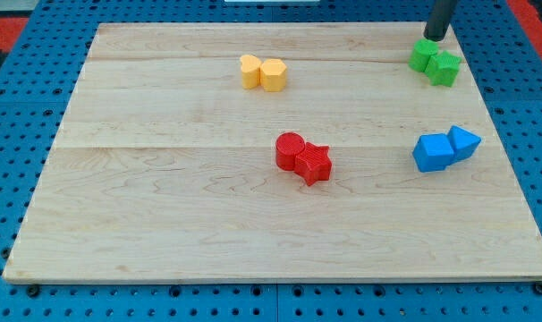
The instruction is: Separate the blue blocks from each other
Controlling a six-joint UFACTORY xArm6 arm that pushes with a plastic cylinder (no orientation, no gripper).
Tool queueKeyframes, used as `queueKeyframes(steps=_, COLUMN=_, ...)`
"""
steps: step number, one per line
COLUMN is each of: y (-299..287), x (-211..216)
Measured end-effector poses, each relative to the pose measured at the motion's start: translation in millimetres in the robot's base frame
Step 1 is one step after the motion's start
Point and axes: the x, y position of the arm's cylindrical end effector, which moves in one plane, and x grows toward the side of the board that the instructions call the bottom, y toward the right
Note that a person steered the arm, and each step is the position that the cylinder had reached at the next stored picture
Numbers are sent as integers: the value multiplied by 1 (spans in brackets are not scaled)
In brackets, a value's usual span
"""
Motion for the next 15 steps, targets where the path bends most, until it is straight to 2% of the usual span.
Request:
queueKeyframes(steps=3, y=-3, x=-12)
queueKeyframes(steps=4, y=-18, x=-35)
queueKeyframes(steps=5, y=-41, x=-33)
queueKeyframes(steps=7, y=-138, x=17)
queueKeyframes(steps=8, y=-162, x=27)
queueKeyframes(steps=9, y=-146, x=54)
queueKeyframes(steps=11, y=-71, x=159)
queueKeyframes(steps=13, y=27, x=172)
queueKeyframes(steps=14, y=51, x=214)
queueKeyframes(steps=15, y=43, x=245)
